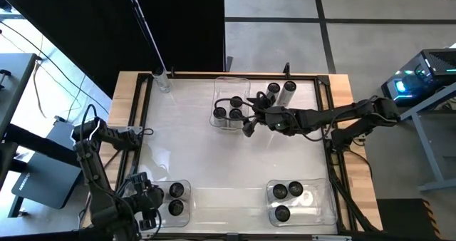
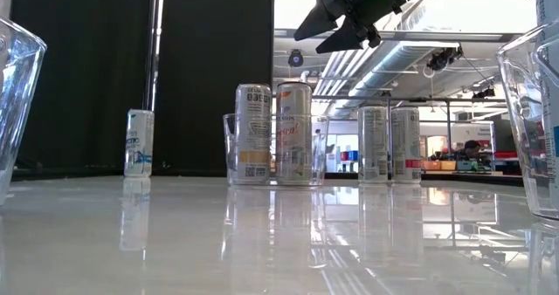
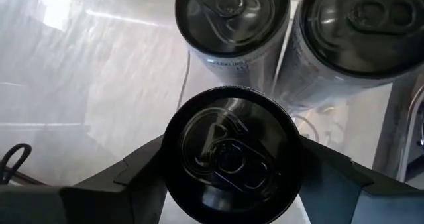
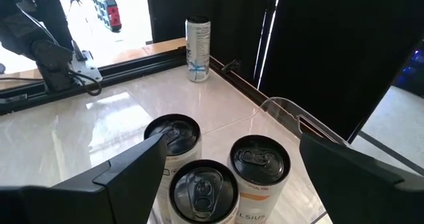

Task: Sort soda cans
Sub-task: Put the left white pink soda can into the bottom left transparent bin, then put the white blue soda can into the bottom right transparent bin

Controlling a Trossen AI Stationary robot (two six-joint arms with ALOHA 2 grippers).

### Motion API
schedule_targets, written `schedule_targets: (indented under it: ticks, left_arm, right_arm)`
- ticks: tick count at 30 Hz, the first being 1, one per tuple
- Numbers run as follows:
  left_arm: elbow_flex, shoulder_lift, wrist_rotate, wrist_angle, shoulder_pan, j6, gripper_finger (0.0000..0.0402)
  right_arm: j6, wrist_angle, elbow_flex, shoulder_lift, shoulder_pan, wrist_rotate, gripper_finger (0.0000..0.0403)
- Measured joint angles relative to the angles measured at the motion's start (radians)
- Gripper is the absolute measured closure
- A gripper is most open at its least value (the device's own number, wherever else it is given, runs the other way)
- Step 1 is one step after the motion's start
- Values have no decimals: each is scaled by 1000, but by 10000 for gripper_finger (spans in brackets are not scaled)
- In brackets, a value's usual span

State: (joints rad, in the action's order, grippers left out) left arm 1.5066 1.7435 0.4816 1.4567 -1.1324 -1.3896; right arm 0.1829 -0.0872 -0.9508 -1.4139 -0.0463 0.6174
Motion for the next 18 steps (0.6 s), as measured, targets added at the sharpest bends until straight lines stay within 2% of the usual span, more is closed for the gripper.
schedule_targets:
  ticks: [18]
  left_arm:
    - [0, -3, 57, -18, 7, -23, 96]
  right_arm:
    - [3, 0, 0, 0, 0, -9, 62]
